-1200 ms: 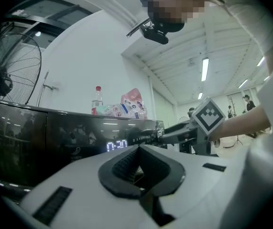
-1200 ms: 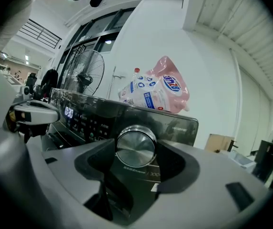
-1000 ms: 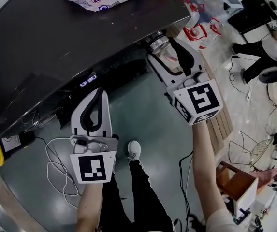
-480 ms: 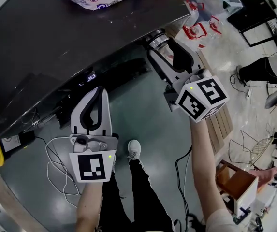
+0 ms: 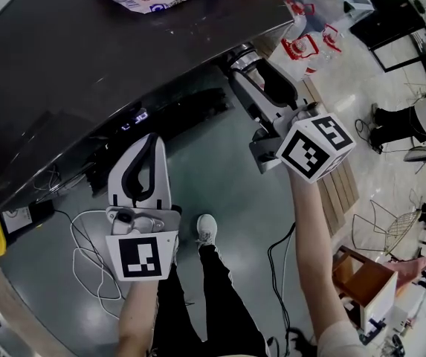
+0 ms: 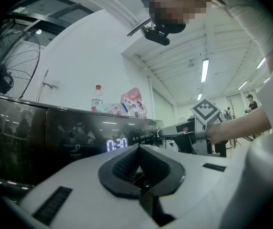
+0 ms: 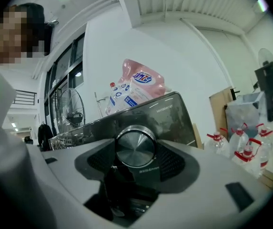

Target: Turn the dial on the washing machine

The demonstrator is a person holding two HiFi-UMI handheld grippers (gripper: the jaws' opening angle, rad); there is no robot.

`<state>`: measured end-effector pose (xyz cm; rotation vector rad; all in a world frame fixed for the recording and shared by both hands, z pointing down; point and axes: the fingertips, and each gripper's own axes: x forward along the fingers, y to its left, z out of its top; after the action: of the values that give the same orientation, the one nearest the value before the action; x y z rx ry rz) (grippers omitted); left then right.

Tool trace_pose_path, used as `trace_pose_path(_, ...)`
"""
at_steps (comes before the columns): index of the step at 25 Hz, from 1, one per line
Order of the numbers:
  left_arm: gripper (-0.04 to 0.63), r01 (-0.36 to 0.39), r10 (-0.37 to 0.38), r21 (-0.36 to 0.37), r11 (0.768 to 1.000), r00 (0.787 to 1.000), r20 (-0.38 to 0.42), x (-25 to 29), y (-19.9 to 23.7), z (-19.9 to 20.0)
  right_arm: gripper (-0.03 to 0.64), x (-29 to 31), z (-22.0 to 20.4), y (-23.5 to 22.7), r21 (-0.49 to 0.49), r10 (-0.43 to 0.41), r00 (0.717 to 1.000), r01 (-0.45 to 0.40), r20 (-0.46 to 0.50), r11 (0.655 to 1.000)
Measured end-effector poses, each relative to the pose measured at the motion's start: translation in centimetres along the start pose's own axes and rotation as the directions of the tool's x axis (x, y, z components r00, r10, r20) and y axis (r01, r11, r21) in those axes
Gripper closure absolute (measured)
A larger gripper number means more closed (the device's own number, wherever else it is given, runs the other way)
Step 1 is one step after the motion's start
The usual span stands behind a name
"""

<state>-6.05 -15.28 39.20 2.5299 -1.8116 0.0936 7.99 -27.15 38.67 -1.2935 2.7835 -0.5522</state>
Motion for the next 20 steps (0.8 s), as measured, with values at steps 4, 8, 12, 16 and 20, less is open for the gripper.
trace_pose_path(4, 0.595, 0.001, -0.001, -0.001, 1.0, 1.0, 0.003, -0.07, -0.13, 0.12, 0.342, -0.03, -0.02, -0.1, 0.053, -0.001, 1.0, 0.001, -0.004, 0.999)
trace_pose_path(8, 0.596, 0.002, -0.002, 0.001, 1.0, 1.0, 0.006, -0.12, -0.18, 0.27, 0.342, -0.05, -0.06, -0.24, 0.135, 0.007, 1.0, -0.007, -0.004, 0.991)
trace_pose_path(12, 0.595, 0.003, -0.003, -0.003, 1.0, 1.0, -0.003, -0.13, -0.25, 0.05, 0.342, -0.01, -0.13, -0.39, 0.227, 0.022, 1.0, -0.022, 0.003, 0.974)
trace_pose_path(16, 0.597, 0.001, -0.001, -0.004, 1.0, 1.0, -0.004, -0.09, -0.29, 0.04, 0.342, 0.26, 0.15, -0.07, 0.349, 0.081, 0.996, -0.093, 0.047, 0.933)
trace_pose_path(20, 0.595, -0.004, 0.004, -0.002, 1.0, 1.0, -0.003, 0.12, -0.09, 0.16, 0.342, 0.34, 0.12, -0.23, 0.43, 0.09, 0.994, -0.11, 0.065, 0.896)
